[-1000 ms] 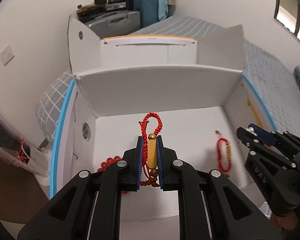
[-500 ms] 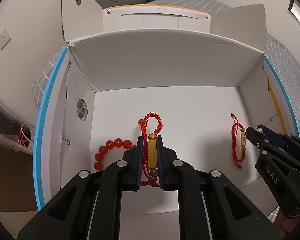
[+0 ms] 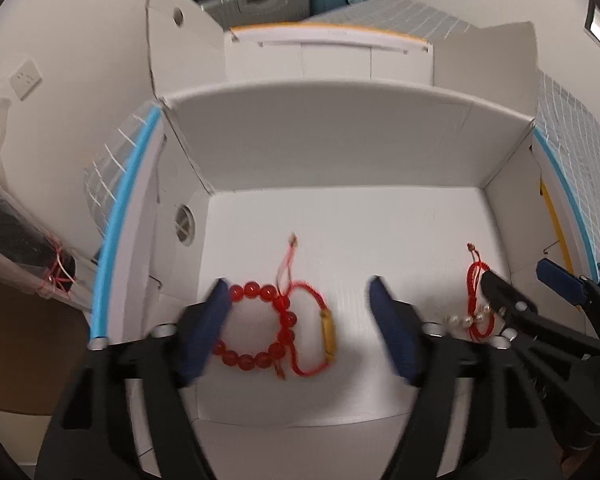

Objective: Organize jewelry
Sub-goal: 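Open the left tool while the right tool opens, dropping both items in the box, then move both tools back from the box over the remaining bracelets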

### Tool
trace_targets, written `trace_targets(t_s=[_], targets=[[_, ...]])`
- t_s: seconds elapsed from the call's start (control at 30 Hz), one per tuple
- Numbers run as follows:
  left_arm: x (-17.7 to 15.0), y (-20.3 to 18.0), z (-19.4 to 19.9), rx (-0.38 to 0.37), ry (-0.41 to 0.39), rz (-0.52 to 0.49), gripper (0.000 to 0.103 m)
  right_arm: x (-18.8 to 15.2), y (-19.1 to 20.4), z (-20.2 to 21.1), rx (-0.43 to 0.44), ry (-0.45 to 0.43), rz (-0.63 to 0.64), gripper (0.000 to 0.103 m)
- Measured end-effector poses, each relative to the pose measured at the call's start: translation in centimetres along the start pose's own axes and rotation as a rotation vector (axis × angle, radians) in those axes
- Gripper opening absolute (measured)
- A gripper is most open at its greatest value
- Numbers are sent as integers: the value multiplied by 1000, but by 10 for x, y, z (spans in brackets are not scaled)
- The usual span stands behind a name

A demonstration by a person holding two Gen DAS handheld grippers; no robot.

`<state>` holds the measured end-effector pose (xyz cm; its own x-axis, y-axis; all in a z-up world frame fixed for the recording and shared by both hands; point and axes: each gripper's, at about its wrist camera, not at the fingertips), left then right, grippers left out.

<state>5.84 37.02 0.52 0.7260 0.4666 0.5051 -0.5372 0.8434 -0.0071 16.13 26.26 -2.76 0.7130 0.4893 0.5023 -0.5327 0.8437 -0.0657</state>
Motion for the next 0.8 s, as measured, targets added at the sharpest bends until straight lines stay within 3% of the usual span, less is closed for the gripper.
trace_targets(t_s=[0.4,0.8], targets=[[5,14,16,42,-73,37,97,-2,-4,11,-22,-66,1,91],[10,11,38,3,-117,29,97,-8,-8,51,-2,-175,25,96]])
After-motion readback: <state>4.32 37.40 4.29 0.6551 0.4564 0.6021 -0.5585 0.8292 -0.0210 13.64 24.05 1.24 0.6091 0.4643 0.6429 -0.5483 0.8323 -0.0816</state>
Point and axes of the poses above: each gripper's, at about its wrist camera, not at the fingertips, and z roughly against the way its jaws point, y to its left, x to its top, and after that the axes turned 5 degrees about -x, right-handed
